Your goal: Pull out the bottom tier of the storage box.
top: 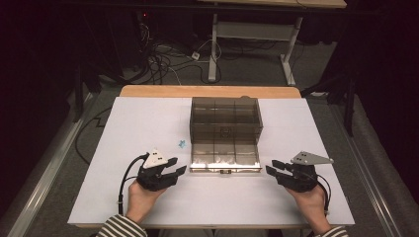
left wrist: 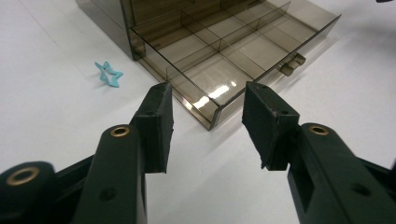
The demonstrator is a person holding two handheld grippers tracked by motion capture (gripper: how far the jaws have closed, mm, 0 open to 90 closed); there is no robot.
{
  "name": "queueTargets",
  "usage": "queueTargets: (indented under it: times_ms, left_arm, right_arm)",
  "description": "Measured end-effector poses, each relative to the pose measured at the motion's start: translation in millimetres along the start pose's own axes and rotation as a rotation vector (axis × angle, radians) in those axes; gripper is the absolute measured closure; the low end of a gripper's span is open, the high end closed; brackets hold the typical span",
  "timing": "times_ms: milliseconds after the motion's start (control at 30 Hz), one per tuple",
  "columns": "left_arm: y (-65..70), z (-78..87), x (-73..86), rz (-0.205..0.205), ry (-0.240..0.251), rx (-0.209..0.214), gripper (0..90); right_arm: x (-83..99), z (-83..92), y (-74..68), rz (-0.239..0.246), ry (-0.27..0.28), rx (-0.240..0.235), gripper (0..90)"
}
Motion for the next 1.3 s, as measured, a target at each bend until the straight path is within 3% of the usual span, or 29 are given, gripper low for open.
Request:
queueTargets:
  times_ms: [467, 1067, 1300]
  left_arm:
    - [-1.1, 32.9, -9.8, -0.002, 0.109, 0.006, 47.1]
    - [-7.1, 65.4, -16.7, -0.006, 0.208, -0.013, 43.5]
    - [-9.2, 75.2, -17.9, -0.007, 0.237, -0.023, 42.3]
  right_arm:
    - [9.9, 24.3, 9.7, -0.06, 0.078, 0.03, 53.2]
    - [23.8, 48.1, 25.9, -0.146, 0.156, 0.081, 41.8]
    - [29.6, 56.7, 30.4, -0.158, 0.193, 0.118, 37.0]
Point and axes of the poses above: each handheld gripper's, and its own axes: z roughly backward along the jaws, x roughly out of its underside, y roughly to its right, the point moved 2 cm from there along -z, roughly forward along the jaws, and after that the axes turned 15 degrees about x, right-handed, at the moved point
